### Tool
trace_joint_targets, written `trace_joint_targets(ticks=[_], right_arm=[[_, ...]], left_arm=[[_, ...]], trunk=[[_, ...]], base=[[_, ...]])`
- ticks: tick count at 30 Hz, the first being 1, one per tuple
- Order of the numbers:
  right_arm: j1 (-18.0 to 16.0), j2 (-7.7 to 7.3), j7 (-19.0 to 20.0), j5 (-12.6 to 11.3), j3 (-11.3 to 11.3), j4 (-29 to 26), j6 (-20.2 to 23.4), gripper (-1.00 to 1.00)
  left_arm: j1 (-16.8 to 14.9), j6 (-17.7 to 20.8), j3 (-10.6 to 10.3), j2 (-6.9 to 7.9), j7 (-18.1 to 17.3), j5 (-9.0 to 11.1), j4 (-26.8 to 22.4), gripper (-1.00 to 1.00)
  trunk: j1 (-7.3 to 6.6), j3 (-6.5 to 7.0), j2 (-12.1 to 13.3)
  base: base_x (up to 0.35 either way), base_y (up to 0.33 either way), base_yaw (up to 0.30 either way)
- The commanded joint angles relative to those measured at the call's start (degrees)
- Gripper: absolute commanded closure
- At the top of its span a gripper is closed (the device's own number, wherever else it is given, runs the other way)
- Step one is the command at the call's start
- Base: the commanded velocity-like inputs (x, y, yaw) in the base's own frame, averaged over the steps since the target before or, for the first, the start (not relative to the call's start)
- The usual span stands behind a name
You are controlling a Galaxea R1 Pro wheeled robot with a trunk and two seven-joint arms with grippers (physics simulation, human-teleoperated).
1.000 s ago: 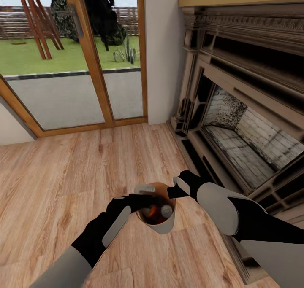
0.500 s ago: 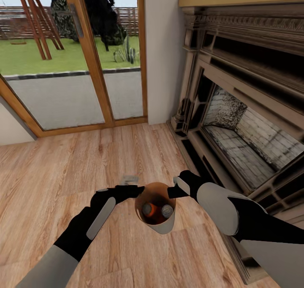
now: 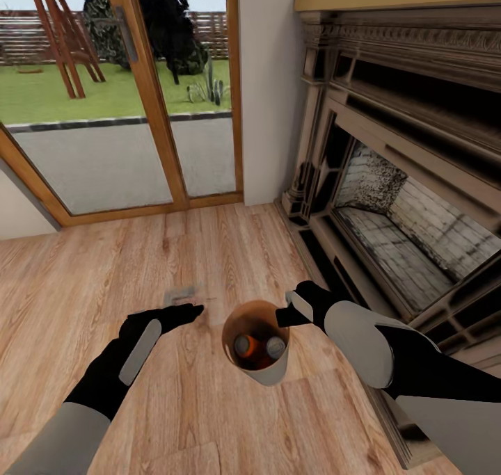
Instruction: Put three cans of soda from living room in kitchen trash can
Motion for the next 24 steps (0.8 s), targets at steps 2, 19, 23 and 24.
trace_joint_targets(ticks=[2, 19, 23, 24], right_arm=[[0.0, 0.0, 0.5, -0.8, -1.0, 0.0, -0.3, 1.0], [0.0, -0.84, 1.4, -1.0, -1.0, -0.5, -3.4, 1.0], [0.0, -0.8, 1.4, -1.0, -0.9, -0.5, -3.5, 1.0], [0.0, -0.76, 1.4, -1.0, -0.9, -0.5, -3.5, 1.0]], left_arm=[[-0.1, -0.5, 1.0, 0.08, 0.4, 0.1, 2.5, -1.0], [-0.1, -4.7, 1.8, -0.4, 1.6, 0.0, 14.9, -1.0], [0.0, -4.9, 1.9, -0.35, 1.5, 0.0, 15.5, -1.0], [0.0, -4.9, 1.9, -0.31, 1.5, 0.0, 15.5, -1.0]], trunk=[[-0.01, 0.01, 0.0], [-0.01, 0.01, 0.0], [-0.01, 0.01, 0.0], [-0.01, 0.01, 0.0]], base=[[0.0, 0.0, 0.0], [0.0, 0.0, 0.0], [0.0, 0.0, 0.0], [0.0, 0.0, 0.0]])
